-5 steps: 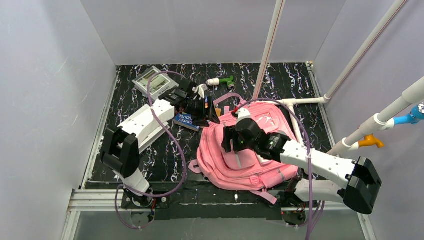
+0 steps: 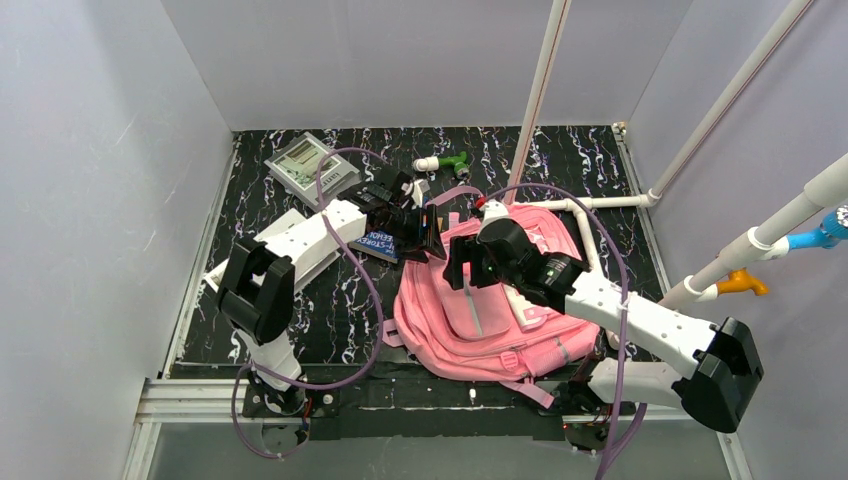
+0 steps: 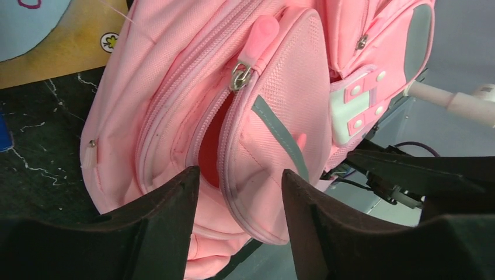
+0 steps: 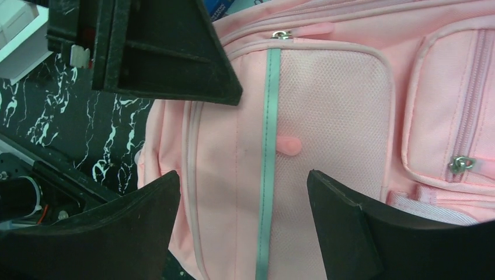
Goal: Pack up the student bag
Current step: Zip the student bag at the center of the board.
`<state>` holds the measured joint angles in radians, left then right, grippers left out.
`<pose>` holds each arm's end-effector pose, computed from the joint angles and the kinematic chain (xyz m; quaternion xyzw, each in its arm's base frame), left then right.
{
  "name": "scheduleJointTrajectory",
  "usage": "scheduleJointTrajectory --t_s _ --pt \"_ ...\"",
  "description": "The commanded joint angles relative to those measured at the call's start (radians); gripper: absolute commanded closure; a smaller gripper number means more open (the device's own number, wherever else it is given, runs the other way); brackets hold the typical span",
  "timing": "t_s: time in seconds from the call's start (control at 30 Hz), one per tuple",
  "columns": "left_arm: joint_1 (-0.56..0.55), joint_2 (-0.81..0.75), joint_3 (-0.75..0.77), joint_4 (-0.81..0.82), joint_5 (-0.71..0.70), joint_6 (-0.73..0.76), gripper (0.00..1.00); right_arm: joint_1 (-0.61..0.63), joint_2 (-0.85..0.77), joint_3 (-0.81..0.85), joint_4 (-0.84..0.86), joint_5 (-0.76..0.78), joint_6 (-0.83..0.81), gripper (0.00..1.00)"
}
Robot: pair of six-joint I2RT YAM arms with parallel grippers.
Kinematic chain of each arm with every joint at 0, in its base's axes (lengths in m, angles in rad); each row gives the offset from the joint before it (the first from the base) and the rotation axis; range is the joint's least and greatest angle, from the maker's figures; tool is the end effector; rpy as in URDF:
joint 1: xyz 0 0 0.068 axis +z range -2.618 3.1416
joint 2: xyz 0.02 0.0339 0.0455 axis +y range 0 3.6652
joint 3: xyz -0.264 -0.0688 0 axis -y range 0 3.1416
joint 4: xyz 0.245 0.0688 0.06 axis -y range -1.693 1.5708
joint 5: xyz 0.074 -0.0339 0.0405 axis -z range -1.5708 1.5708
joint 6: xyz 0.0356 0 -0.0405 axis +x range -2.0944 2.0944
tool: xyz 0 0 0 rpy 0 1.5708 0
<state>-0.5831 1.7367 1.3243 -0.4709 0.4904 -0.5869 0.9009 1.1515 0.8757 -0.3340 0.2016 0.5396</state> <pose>0.3071 -0.2227 0.2492 0.0801 0.9135 -0.3711 0.1464 0.1632 0.1946 0.2833 -0.1128 0.8763 0.2362 0.4045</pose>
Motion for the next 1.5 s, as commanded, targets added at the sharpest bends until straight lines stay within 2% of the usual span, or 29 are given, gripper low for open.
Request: scheduleJointTrajectory --t_s 0.0,0.07,0.13,0.27,0.37,0.43,0.6,0.73,0.83,1.1,1.27,1.47 --pt "-0.002 -0.018 -0.034 -0.011 -0.050 0.044 0.50 -0.053 -0.016 0.053 -0.009 0.003 -0.017 0.12" --pt "-0.003 -0.033 -0.087 -0.004 -0.070 0.051 0.59 -0.094 0.026 0.084 -0.021 0.014 -0.017 0.14" --pt "-0.003 -0.042 -0.131 0.012 -0.071 0.050 0.74 -0.134 0.071 0.103 -0.016 -0.002 -0.011 0.20" --pt "-0.011 -0.046 -0.163 0.044 -0.064 0.049 0.90 -0.184 0.142 0.154 -0.024 -0.047 -0.035 0.30" --pt "-0.020 -0.049 -0.171 0.064 -0.073 0.051 0.98 -0.224 0.216 0.218 -0.038 -0.118 -0.068 0.42" --pt "-0.027 -0.063 -0.180 0.088 -0.078 0.044 1.00 -0.238 0.282 0.288 -0.086 -0.151 -0.094 0.46" --pt "-0.045 -0.108 -0.219 0.162 -0.076 0.019 1.00 -0.240 0.440 0.431 -0.186 -0.193 -0.120 0.48" --pt "-0.047 -0.103 -0.231 0.170 -0.069 0.018 1.00 -0.240 0.539 0.506 -0.255 -0.159 -0.036 0.48" --pt "-0.047 -0.099 -0.241 0.175 -0.063 0.016 1.00 -0.239 0.589 0.513 -0.246 -0.135 -0.003 0.47" --pt "-0.047 -0.107 -0.248 0.183 -0.051 0.009 1.00 -0.238 0.623 0.533 -0.210 -0.093 -0.107 0.35" --pt "-0.047 -0.110 -0.242 0.184 -0.052 0.006 1.00 -0.239 0.661 0.549 -0.232 -0.114 -0.129 0.35" --pt "-0.047 -0.110 -0.238 0.184 -0.050 0.001 1.00 -0.213 0.656 0.482 -0.142 -0.192 -0.071 0.39"
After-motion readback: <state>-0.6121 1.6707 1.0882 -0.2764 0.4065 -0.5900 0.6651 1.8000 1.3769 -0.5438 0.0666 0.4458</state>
